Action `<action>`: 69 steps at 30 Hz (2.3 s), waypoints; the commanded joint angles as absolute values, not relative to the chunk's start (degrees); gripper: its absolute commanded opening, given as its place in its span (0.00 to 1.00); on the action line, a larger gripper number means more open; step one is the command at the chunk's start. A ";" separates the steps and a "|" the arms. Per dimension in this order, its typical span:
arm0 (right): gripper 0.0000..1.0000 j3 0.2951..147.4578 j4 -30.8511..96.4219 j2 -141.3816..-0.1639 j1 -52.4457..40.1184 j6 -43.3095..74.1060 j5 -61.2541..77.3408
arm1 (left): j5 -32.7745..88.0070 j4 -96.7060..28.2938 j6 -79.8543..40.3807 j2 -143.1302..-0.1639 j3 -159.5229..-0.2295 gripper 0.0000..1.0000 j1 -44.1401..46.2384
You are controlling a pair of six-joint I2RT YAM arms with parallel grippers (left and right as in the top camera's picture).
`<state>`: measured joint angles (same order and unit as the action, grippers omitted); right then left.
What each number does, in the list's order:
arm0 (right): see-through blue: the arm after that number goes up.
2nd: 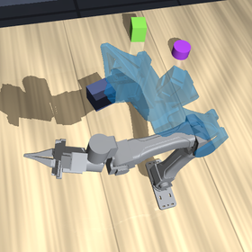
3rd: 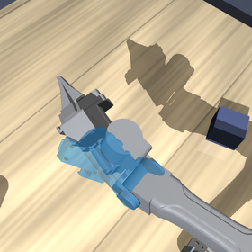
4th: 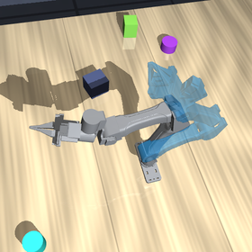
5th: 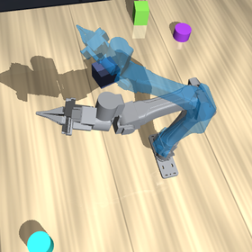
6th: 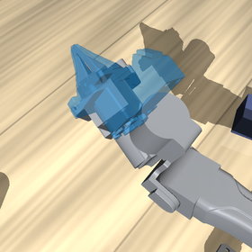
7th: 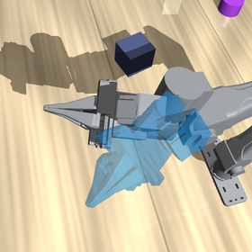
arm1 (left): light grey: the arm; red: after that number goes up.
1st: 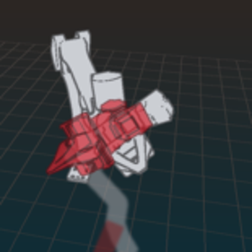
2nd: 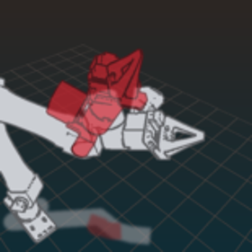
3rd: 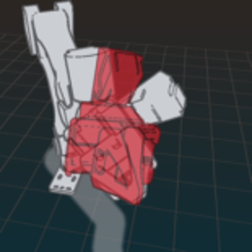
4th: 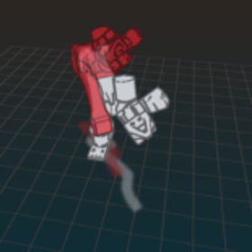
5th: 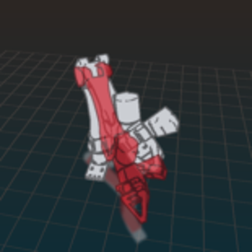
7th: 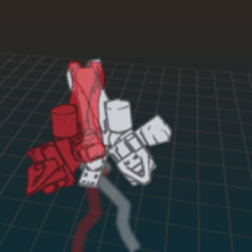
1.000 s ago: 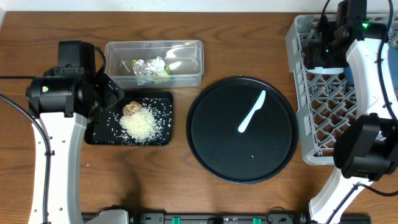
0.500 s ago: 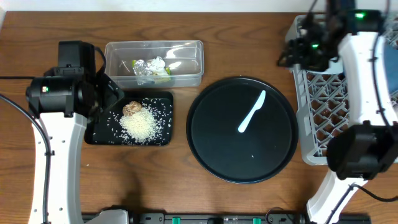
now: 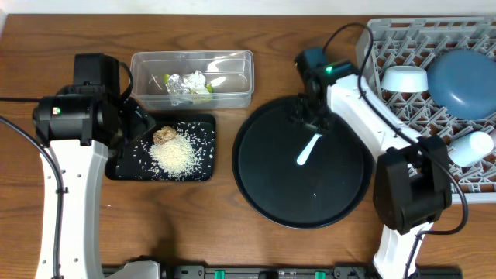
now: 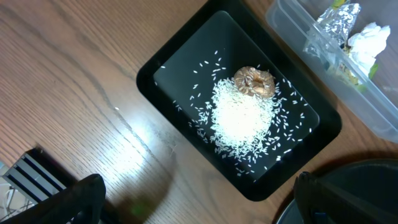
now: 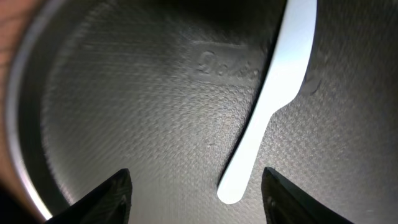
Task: Sort waste into correct bins and load items into the dishwasher rack
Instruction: 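Lower the right gripper and grasp the white spatula, then lift the spatula and insert it upright into the rack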
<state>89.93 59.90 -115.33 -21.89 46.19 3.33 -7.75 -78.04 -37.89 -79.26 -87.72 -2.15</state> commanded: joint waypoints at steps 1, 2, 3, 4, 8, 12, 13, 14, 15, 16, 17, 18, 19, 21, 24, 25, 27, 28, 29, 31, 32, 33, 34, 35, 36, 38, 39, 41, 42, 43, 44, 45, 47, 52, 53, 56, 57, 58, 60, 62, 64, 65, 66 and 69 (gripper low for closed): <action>0.60 87.09 59.27 -114.76 -21.76 54.39 0.62 | -8.64 -78.39 -38.22 -79.42 -87.96 0.98 -2.35; 0.60 86.41 58.98 -114.76 -21.71 54.43 0.51 | -8.64 -78.37 -38.24 -79.42 -87.96 0.98 -2.35; 0.59 85.62 58.61 -114.76 -21.67 54.43 0.47 | -8.64 -78.35 -38.24 -79.42 -87.96 0.98 -2.35; 0.60 84.97 58.33 -114.76 -21.67 54.43 0.43 | -8.64 -78.35 -38.22 -79.42 -87.96 0.98 -2.35; 0.60 83.11 57.82 -114.76 -21.67 54.41 -1.08 | -8.64 -78.35 -38.24 -79.42 -87.96 0.98 -2.35; 0.60 80.99 56.53 -114.76 -21.67 54.43 -1.50 | -8.64 -78.39 -38.22 -79.42 -87.96 0.98 -2.35; 0.60 80.38 56.03 -114.76 -21.67 54.43 -1.48 | -8.64 -78.39 -38.22 -79.42 -87.96 0.98 -2.35; 0.60 79.53 55.11 -114.76 -21.67 54.43 -1.48 | -8.64 -78.39 -38.22 -79.42 -87.96 0.98 -2.35; 0.60 78.87 54.33 -114.76 -21.67 54.41 -1.48 | -8.64 -78.37 -38.22 -79.42 -87.96 0.98 -2.35; 0.59 78.24 53.49 -114.76 -21.67 54.41 -1.50 | -8.64 -78.37 -38.24 -79.42 -87.96 0.98 -2.35; 0.59 77.56 52.60 -114.76 -21.67 54.41 -1.48 | -8.64 -78.37 -38.24 -79.42 -87.96 0.98 -2.35; 0.58 77.10 51.90 -114.76 -21.67 54.39 -1.48 | -8.64 -78.37 -38.24 -79.42 -87.96 0.98 -2.35; 0.58 76.69 51.29 -114.76 -21.67 54.41 -1.48 | -8.64 -78.37 -38.22 -79.42 -87.96 0.98 -2.35; 0.58 76.16 49.98 -114.76 -21.67 54.37 -1.48 | -8.64 -78.37 -38.24 -79.42 -87.96 0.98 -2.35; 0.58 76.05 48.69 -114.76 -21.67 54.17 -1.52 | -8.64 -78.37 -38.22 -79.42 -87.96 0.98 -2.35; 0.58 76.05 48.34 -114.76 -21.67 54.15 -1.54 | -8.64 -78.39 -38.22 -79.42 -87.96 0.98 -2.35; 0.54 76.05 47.99 -114.76 -21.67 54.15 -1.56 | -8.64 -78.39 -38.22 -79.42 -87.96 0.98 -2.35; 0.50 76.03 47.94 -114.76 -21.65 54.15 -1.76 | -8.64 -78.39 -38.22 -79.42 -87.96 0.98 -2.35; 0.46 76.03 47.94 -114.76 -21.61 54.15 -2.24 | -8.64 -78.41 -38.22 -79.42 -87.96 0.98 -2.35; 0.39 76.03 47.99 -114.76 -21.61 54.00 -3.07 | -8.64 -78.41 -38.22 -79.42 -87.96 0.98 -2.35; 0.35 76.03 47.94 -114.76 -21.61 53.63 -3.22 | -8.64 -78.41 -38.22 -79.42 -87.96 0.98 -2.35; 0.31 76.03 47.99 -114.76 -21.61 53.47 -3.22 | -8.64 -78.39 -38.22 -79.42 -87.96 0.98 -2.35; 0.27 76.03 47.99 -114.76 -21.61 52.97 -3.18 | -8.64 -78.39 -38.22 -79.42 -87.96 0.98 -2.35; 0.22 76.03 47.99 -114.76 -21.61 52.56 -3.18 | -8.64 -78.39 -38.22 -79.42 -87.96 0.98 -2.35; 0.18 76.03 48.03 -114.76 -21.61 52.05 -3.18 | -8.64 -78.39 -38.22 -79.42 -87.96 0.98 -2.35; 0.10 76.03 48.21 -114.76 -21.61 51.33 -3.09 | -8.64 -78.39 -38.22 -79.42 -87.96 0.98 -2.35; 0.07 76.05 48.38 -114.76 -21.61 51.11 -2.98 | -8.64 -78.39 -38.22 -79.42 -87.96 0.98 -2.35; 0.01 76.05 48.47 -114.74 -21.61 50.54 -2.48 | -8.64 -78.39 -38.22 -79.42 -87.96 0.98 -2.35; 0.01 76.07 48.45 -114.74 -21.58 50.22 -2.04 | -8.64 -78.39 -38.22 -79.42 -87.96 0.98 -2.35; 0.01 76.12 48.45 -114.74 -21.52 50.04 -1.61 | -8.64 -78.39 -38.22 -79.42 -87.96 0.98 -2.35; 0.01 76.18 48.49 -114.74 -21.41 49.71 -1.43 | -8.64 -78.39 -38.22 -79.42 -87.96 0.98 -2.35; 0.01 76.36 48.60 -114.72 -21.30 48.97 -0.99 | -8.64 -78.39 -38.22 -79.42 -87.96 0.98 -2.35; 0.01 77.08 49.82 -114.54 -21.02 48.49 -0.82 | -8.64 -78.39 -38.22 -79.42 -87.96 0.98 -2.35; 0.01 80.99 55.11 -111.79 -19.73 44.97 -0.51 | -8.64 -78.37 -38.22 -79.42 -87.96 0.98 -2.35; 0.01 82.04 56.12 -110.83 -19.38 43.77 -0.43 | -8.64 -78.37 -38.22 -79.42 -87.96 0.98 -2.35; 0.01 85.36 58.17 -107.59 -18.31 38.79 0.60 | -8.64 -78.37 -38.22 -79.42 -87.96 0.98 -2.35; 0.01 86.59 58.76 -106.37 -17.76 36.45 1.48 | -8.64 -78.37 -38.22 -79.42 -87.96 0.98 -2.35; 0.01 88.05 59.68 -105.10 -17.06 34.52 2.11 | -8.64 -78.37 -38.22 -79.42 -87.96 0.98 -2.35; 0.01 90.13 61.34 -103.35 -15.99 32.86 2.20 | -8.64 -78.37 -38.22 -79.42 -87.96 0.98 -2.35; 0.01 92.03 62.92 -101.67 -14.70 31.31 2.17 | -8.64 -78.35 -38.22 -79.42 -87.96 0.98 -2.35; 0.01 93.82 64.03 -100.01 -12.97 29.47 2.17 | -8.64 -78.35 -38.22 -79.42 -87.96 0.98 -2.35; 0.01 94.43 64.23 -99.37 -12.14 28.47 2.17 | -8.64 -78.32 -38.22 -79.42 -87.96 0.98 -2.35; 0.01 95.07 64.40 -98.67 -10.96 27.38 2.09 | -8.64 -78.32 -38.22 -79.42 -87.96 0.98 -2.35; 0.01 96.62 64.51 -97.38 -6.55 23.94 1.93 | -8.64 -78.35 -38.22 -79.42 -87.96 0.98 -2.35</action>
<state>95.02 64.27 -98.37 -10.11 29.50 2.15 -7.73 -78.11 -37.89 -79.26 -87.72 -2.15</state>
